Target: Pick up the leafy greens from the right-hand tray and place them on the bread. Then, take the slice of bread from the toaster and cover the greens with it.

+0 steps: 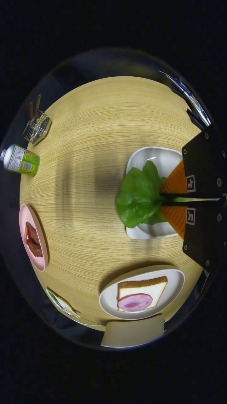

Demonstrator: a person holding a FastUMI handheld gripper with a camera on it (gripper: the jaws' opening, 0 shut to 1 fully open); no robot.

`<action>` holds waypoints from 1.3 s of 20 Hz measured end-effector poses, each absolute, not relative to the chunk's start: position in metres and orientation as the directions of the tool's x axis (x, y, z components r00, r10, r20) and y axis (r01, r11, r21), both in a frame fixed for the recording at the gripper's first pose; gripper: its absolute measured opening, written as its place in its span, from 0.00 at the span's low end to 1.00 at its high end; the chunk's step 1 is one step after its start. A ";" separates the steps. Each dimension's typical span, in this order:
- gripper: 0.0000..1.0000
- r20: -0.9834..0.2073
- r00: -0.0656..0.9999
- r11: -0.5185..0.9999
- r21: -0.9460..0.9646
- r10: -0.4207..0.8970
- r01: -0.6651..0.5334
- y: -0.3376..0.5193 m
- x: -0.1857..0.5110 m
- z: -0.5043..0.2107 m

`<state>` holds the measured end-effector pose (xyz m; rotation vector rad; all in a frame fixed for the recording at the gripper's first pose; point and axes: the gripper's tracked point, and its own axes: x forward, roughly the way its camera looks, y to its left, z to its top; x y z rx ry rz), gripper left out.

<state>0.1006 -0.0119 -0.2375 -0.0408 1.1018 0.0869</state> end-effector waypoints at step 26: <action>0.01 -0.826 0.529 0.956 0.043 0.197 -0.289 0.123 0.062 -0.139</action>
